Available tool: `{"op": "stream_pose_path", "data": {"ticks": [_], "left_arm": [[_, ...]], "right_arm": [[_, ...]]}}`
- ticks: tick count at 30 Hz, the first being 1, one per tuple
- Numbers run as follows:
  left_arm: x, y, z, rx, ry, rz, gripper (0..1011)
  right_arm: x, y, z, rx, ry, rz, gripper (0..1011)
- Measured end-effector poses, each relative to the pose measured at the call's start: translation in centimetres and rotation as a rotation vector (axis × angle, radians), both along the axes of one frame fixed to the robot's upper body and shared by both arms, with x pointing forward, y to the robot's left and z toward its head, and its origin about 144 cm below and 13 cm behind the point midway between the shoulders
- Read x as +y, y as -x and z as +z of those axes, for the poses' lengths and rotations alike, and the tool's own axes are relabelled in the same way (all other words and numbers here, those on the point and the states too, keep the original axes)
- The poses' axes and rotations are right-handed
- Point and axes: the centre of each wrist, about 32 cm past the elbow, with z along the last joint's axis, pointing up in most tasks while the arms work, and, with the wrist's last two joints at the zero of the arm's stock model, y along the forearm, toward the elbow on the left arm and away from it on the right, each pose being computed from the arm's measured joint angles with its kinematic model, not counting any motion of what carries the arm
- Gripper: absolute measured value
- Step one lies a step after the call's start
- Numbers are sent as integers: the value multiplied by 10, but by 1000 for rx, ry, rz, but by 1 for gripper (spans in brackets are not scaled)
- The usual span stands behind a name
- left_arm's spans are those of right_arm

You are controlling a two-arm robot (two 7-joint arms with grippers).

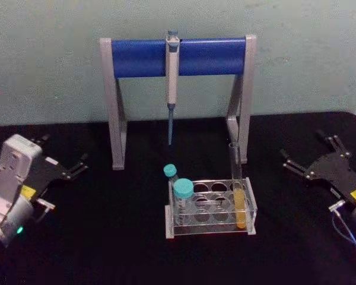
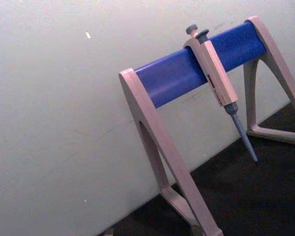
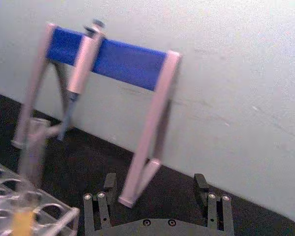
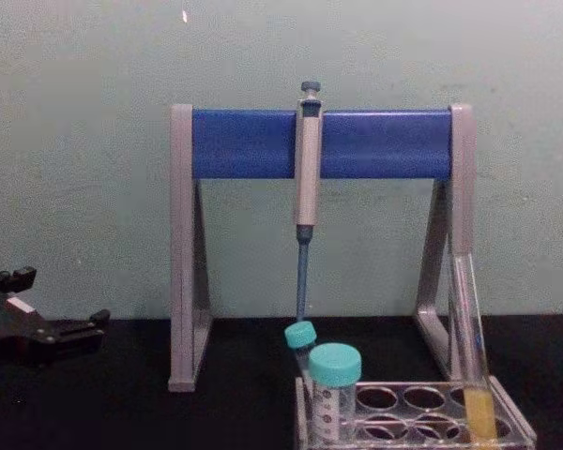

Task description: Pick up the test tube from the test tube rack, shake it, then place it back into the test tube rack.

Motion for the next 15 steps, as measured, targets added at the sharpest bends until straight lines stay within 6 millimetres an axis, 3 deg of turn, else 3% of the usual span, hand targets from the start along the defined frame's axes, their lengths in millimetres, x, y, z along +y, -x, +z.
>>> {"op": "stream_pose_path", "data": {"ticks": [15], "left_arm": [[0, 0, 0, 0, 0, 0, 1001]], "right_arm": [[4, 1, 11, -18, -52, 241, 1000]]}}
